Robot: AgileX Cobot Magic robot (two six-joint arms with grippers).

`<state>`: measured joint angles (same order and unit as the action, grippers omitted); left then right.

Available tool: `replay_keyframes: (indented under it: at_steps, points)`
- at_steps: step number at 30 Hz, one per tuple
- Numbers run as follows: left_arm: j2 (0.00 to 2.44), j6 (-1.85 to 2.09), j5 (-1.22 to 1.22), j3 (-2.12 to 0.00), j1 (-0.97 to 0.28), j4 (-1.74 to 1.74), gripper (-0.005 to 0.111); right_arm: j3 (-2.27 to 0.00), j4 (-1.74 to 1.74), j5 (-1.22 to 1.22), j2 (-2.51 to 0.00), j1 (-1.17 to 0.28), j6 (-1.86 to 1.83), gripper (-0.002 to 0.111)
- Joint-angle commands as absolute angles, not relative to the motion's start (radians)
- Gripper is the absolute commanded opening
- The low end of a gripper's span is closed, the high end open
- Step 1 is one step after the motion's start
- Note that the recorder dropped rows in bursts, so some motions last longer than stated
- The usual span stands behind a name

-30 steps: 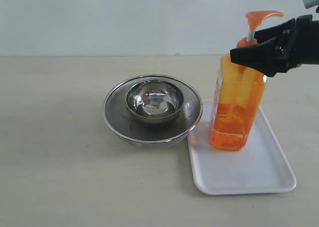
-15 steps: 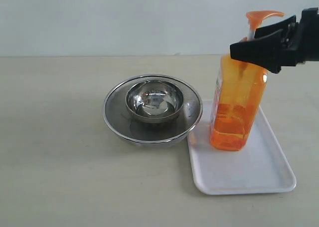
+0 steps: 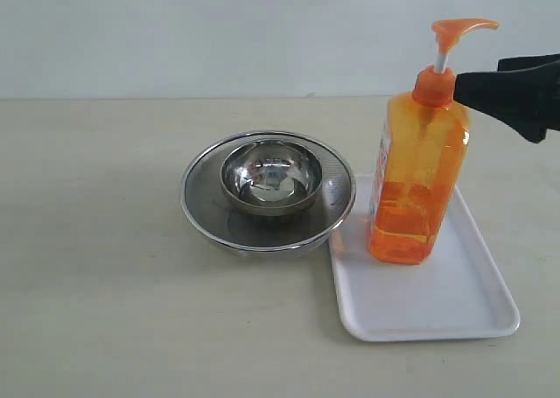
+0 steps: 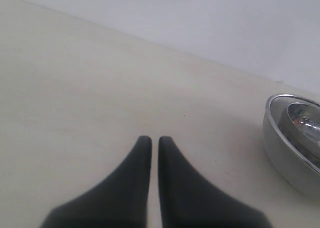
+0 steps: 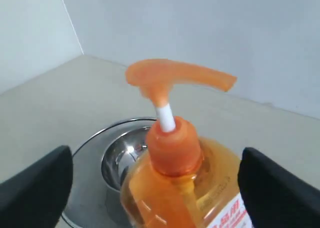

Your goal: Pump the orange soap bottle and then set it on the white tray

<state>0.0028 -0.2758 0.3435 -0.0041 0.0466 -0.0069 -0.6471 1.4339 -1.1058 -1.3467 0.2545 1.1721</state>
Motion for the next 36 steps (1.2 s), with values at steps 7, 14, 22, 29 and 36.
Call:
replay_keyframes:
  at_steps: [7,14,22,29,36]
  points:
    - [0.000,-0.272,0.340,0.000,0.049,-0.017,0.005,-0.444,1.241,-1.170,-1.276,0.260,1.099,0.038]
    - [0.000,-0.272,0.340,0.000,0.049,-0.017,0.005,-0.304,1.139,-1.221,-1.239,0.260,0.990,0.000]
    - [0.000,-0.272,0.340,0.000,0.049,-0.017,0.005,-0.146,1.038,-1.221,-1.121,0.260,0.912,0.000]
    - [0.000,-0.272,0.340,0.000,0.049,-0.017,0.005,-0.082,1.134,-1.221,-1.080,0.260,1.017,0.000]
    - [0.000,-0.272,0.340,0.000,0.049,-0.017,0.005,-0.082,1.137,-1.221,-1.080,0.260,1.017,0.000]
